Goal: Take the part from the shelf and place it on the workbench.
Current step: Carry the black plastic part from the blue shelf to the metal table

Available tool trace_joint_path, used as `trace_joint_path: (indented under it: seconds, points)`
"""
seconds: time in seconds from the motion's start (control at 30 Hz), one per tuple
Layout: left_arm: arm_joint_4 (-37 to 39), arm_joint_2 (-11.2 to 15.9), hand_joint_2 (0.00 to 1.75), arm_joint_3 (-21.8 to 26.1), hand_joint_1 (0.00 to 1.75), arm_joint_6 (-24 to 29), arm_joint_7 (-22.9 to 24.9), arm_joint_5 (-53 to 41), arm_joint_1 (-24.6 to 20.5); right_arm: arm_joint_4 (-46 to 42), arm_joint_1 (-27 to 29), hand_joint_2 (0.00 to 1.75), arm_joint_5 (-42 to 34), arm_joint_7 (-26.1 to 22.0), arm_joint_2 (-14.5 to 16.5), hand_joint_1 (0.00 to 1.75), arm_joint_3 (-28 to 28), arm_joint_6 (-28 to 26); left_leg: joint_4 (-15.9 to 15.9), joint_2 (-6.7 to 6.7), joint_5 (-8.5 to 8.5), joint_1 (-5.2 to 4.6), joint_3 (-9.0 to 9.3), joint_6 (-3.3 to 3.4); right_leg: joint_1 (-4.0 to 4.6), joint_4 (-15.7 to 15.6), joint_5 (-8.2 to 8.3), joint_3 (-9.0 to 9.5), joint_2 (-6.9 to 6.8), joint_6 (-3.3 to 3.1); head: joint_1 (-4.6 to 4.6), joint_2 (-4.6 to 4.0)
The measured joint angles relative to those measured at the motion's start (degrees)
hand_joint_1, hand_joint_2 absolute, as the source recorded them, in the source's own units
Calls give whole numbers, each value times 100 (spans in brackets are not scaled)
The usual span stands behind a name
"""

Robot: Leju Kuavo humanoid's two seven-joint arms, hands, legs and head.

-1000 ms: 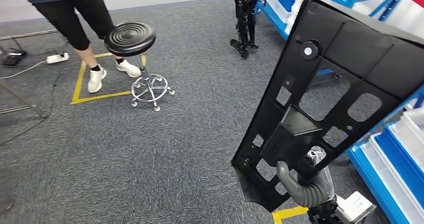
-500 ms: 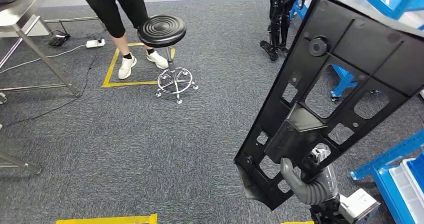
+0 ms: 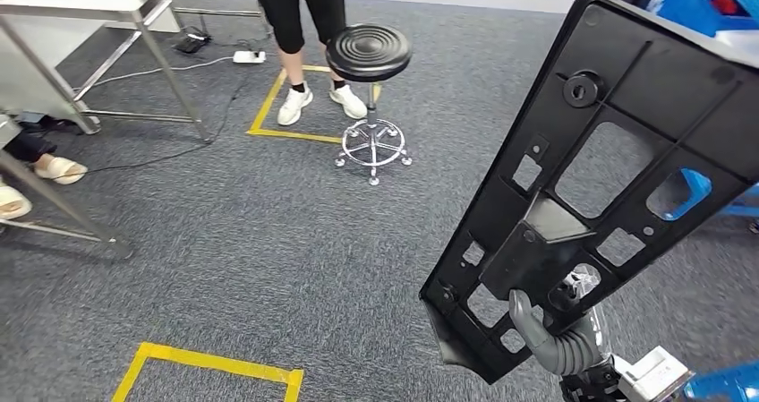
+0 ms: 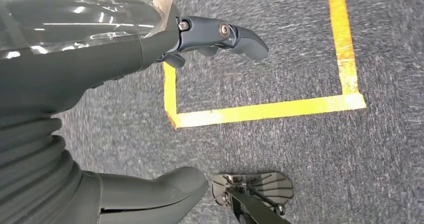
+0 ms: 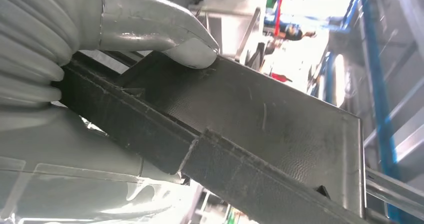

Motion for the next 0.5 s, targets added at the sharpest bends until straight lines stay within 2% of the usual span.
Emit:
trace_joint_path:
  seconds: [0.03,0.07,0.1,0.13,0.17,0.2,0.23,0.27,0.3,0.33,0.37,0.4,0.43,0.5]
  points:
    - [0,3,175,0,0,-4,-1,0,3,4,5,175,-5,-2,1,175,1,4,24,-62,-8,1,-28,-41,-3,-129,27,63,47,-37,-1,0]
    - [0,5,175,0,0,-8,-3,-2,12,7,9,175,-12,-3,2,175,2,7,31,-120,-1,3,-56,-78,15,-146,21,75,34,-102,-2,0]
    - [0,4,175,-1,0,-9,-6,-6,27,8,13,175,-22,-3,3,175,2,8,21,-173,13,16,-75,-104,18,-147,34,82,-29,-165,-8,0]
    - [0,1,175,-2,0,-9,-8,-10,44,9,11,175,-32,-3,7,175,2,8,31,-137,10,21,-90,-126,20,-151,48,94,-87,-207,-10,0]
    - [0,1,175,-3,0,-9,-10,-15,54,9,11,175,-43,-3,12,175,1,5,102,-8,-36,18,-127,-145,16,-158,59,98,-144,-241,-21,0]
    - [0,2,175,-4,0,-8,-7,-16,54,9,15,175,-56,-3,20,175,-3,-5,283,177,-147,14,-211,-159,14,-166,65,99,-206,-274,-35,0]
    - [0,4,175,-4,0,-6,2,-13,49,9,23,175,-72,-3,28,175,-17,-29,588,392,-315,8,-354,-170,29,-168,64,99,-272,-300,-48,0]
    - [0,5,175,-4,0,-3,16,-7,41,9,36,175,-93,-2,36,175,-42,-65,967,535,-500,7,-541,-179,49,-168,56,96,-346,-325,-60,0]
    - [0,3,175,-4,0,2,36,2,37,12,49,175,-120,-1,44,175,-80,-108,1341,596,-652,11,-728,-182,71,-167,48,93,-427,-346,-63,1]
    - [0,-2,175,-4,0,9,54,15,39,18,61,175,-150,1,54,175,-133,-155,1590,618,-721,12,-856,-177,89,-167,39,94,-510,-358,-64,1]
    - [0,-6,175,-4,0,16,63,26,44,26,71,175,-181,3,63,175,-197,-192,1637,628,-687,11,-884,-164,101,-166,28,99,-588,-372,-64,1]
    - [0,-9,175,-4,0,22,64,36,49,34,78,175,-212,6,75,175,-273,-223,1466,649,-557,7,-796,-142,113,-167,18,110,-663,-385,-64,1]
    - [0,-8,175,-4,0,29,56,42,53,41,84,175,-235,10,85,175,-352,-247,1109,717,-368,-5,-604,-108,121,-167,5,128,-735,-399,-64,0]
    - [0,-2,175,-4,0,35,38,44,48,46,91,175,-262,14,97,175,-493,-274,390,964,-117,-70,-220,-44,152,-167,-28,160,-862,-398,-61,1]
